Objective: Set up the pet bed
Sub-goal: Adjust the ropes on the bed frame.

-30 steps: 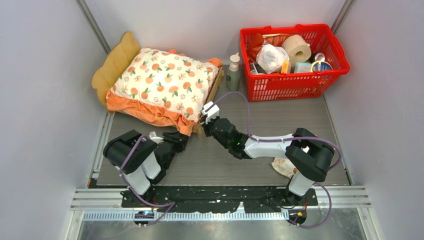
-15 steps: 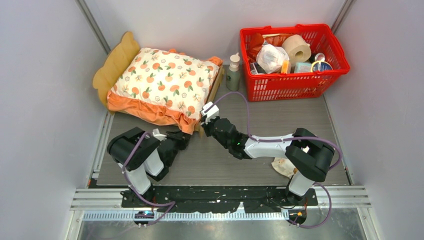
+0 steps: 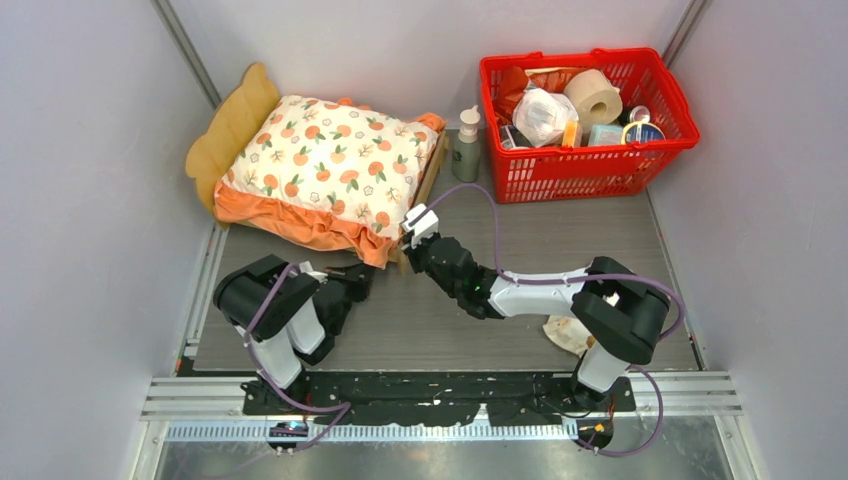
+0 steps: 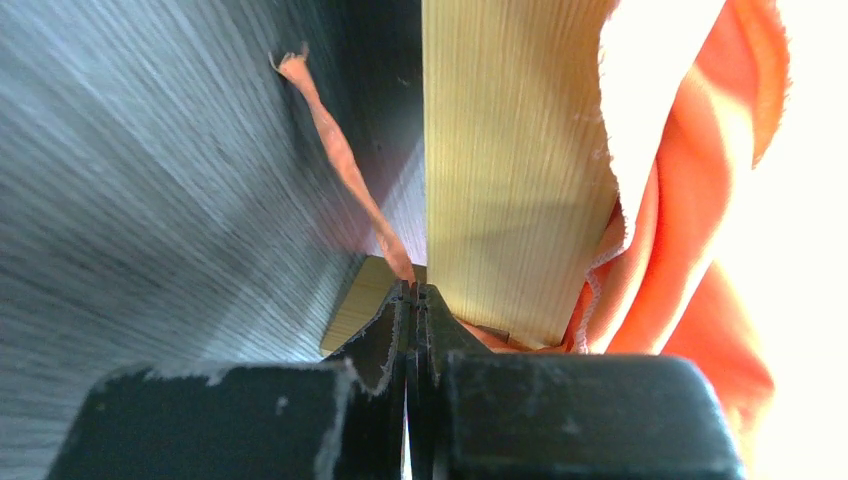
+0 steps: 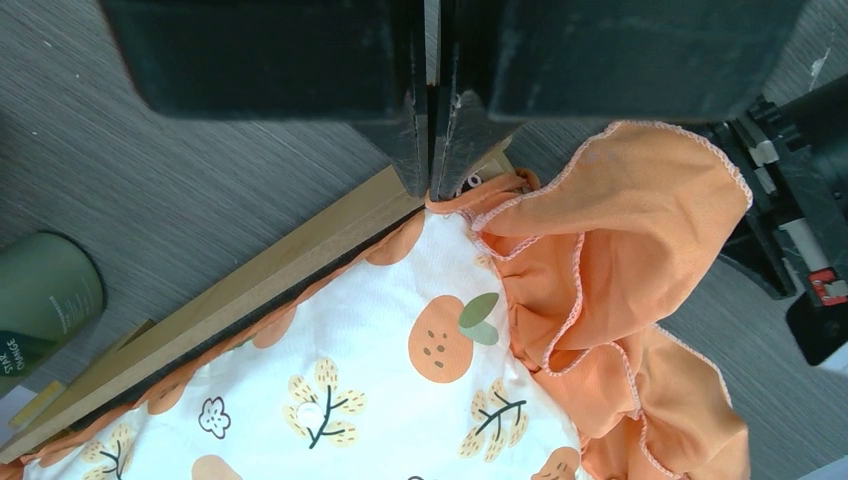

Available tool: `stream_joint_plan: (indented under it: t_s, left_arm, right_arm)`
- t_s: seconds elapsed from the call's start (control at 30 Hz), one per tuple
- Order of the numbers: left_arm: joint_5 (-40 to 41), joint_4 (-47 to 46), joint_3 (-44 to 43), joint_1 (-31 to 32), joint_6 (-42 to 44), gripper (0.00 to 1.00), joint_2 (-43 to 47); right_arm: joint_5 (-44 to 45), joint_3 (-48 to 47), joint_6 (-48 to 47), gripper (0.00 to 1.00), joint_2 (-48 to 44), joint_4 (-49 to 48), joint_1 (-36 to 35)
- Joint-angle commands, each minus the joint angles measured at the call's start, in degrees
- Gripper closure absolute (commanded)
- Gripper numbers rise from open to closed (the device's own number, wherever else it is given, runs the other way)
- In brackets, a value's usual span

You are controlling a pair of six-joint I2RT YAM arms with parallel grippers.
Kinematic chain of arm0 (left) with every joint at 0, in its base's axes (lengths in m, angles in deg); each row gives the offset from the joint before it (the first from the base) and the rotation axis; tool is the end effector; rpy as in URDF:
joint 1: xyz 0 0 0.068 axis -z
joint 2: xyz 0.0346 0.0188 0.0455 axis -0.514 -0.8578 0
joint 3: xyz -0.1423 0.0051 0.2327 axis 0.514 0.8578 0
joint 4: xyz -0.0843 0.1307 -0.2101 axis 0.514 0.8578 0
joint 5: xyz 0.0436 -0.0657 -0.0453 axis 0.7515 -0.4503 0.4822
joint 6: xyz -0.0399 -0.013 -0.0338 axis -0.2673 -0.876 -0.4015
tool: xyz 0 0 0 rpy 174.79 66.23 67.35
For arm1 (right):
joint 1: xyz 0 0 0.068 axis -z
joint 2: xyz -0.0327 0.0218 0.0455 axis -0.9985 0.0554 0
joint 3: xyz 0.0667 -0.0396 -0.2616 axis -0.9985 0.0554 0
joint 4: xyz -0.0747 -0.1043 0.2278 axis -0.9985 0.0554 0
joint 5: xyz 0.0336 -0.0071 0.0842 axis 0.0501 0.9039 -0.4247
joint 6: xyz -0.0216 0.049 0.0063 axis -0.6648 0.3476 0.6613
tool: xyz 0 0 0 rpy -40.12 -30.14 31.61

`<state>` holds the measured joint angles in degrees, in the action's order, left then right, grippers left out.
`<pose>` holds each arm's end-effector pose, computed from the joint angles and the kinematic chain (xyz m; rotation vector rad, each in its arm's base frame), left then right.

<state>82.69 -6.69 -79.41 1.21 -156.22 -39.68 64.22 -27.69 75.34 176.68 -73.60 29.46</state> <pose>0.1789 -0.0980 0.0942 -1.2743 1.5454 -1.2203 0.2029 0.2929 0.2177 -0.6142 1.6477 0.3943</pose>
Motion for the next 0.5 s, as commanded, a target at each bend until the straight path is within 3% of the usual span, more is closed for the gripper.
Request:
stream_joint_plan:
  t_s: [0.0, 0.47]
  left_arm:
    - [3.4, -2.4, 2.4, -1.3, 1.8, 1.0, 2.6]
    - [2.9, -2.4, 2.0, -1.7, 2.9, 1.0, 1.4]
  right_arm:
    - [2.6, 0.3, -0.1, 0.95, -3.3, -3.2, -0.1]
    - [5.8, 2.4, -1.7, 0.95, -5.4, -3.4, 0.0]
